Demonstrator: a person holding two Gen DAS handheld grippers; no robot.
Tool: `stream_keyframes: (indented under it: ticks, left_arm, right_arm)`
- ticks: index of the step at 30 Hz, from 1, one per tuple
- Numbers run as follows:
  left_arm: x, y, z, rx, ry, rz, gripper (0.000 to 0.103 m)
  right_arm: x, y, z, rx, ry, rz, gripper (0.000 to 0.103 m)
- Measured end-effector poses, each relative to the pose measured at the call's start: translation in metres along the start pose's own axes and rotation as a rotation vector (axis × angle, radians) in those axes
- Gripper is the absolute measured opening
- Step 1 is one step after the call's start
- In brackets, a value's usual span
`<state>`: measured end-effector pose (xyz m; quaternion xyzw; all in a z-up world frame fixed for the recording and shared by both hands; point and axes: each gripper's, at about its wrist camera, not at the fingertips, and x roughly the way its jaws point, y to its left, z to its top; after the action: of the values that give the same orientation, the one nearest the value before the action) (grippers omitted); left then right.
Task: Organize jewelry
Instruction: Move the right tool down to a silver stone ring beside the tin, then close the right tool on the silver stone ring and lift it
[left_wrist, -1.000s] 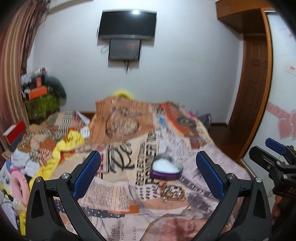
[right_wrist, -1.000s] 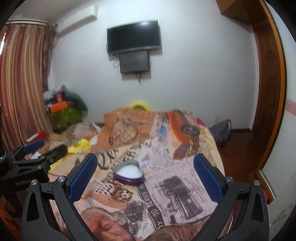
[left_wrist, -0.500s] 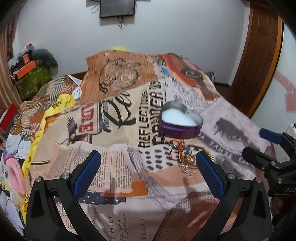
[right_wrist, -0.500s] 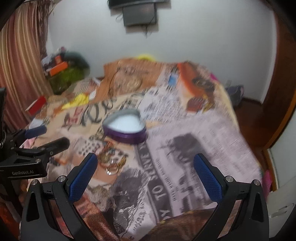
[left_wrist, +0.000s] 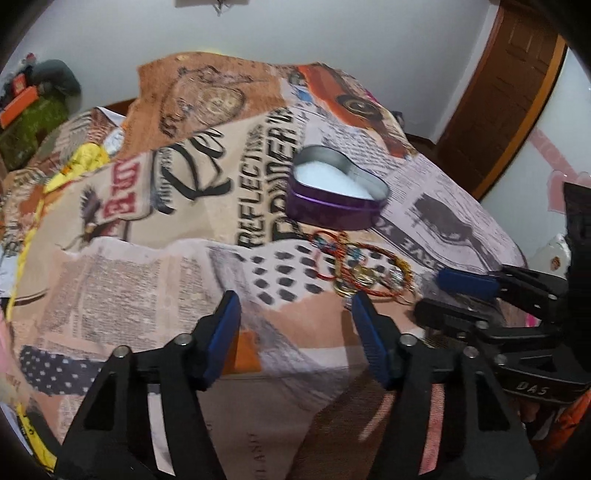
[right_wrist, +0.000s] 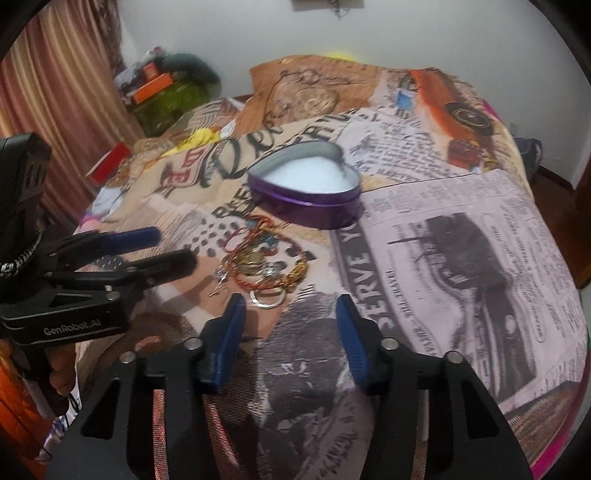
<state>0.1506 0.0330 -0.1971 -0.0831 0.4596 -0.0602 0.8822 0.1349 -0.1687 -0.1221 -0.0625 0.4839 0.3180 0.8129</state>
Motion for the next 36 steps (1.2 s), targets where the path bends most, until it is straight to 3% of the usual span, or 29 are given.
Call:
stream_keyframes:
  ticks: [3,7,19,25,36]
  left_arm:
    - [0.002,-0.005,0.0,0.027,0.0,-0.003,0.051]
    - [0.005,-0.011,0.0,0.047,0.02,-0.05,0.03]
    - [0.014,-0.019,-0.001,0.069,0.028,-0.091,0.026]
    - [0.017,-0.024,-0.001,0.085,0.026,-0.09,0.008]
    - [0.001,-0.022,-0.003,0.069,0.0,-0.066,0.008]
  right_arm:
    - [0.004,0.002,0.002,-0.022,0.011,0.004,0.039]
    - [0.009,0.006,0.007,-0.058,0.025,0.018,0.029]
    - [0.019,0.008,0.01,-0.077,0.036,0.037,0.02]
    - [0.015,0.01,0.009,-0.073,0.026,0.031,0.019]
    - [-0.001,0.005,0.002,-0.042,0.008,0.007,0.019]
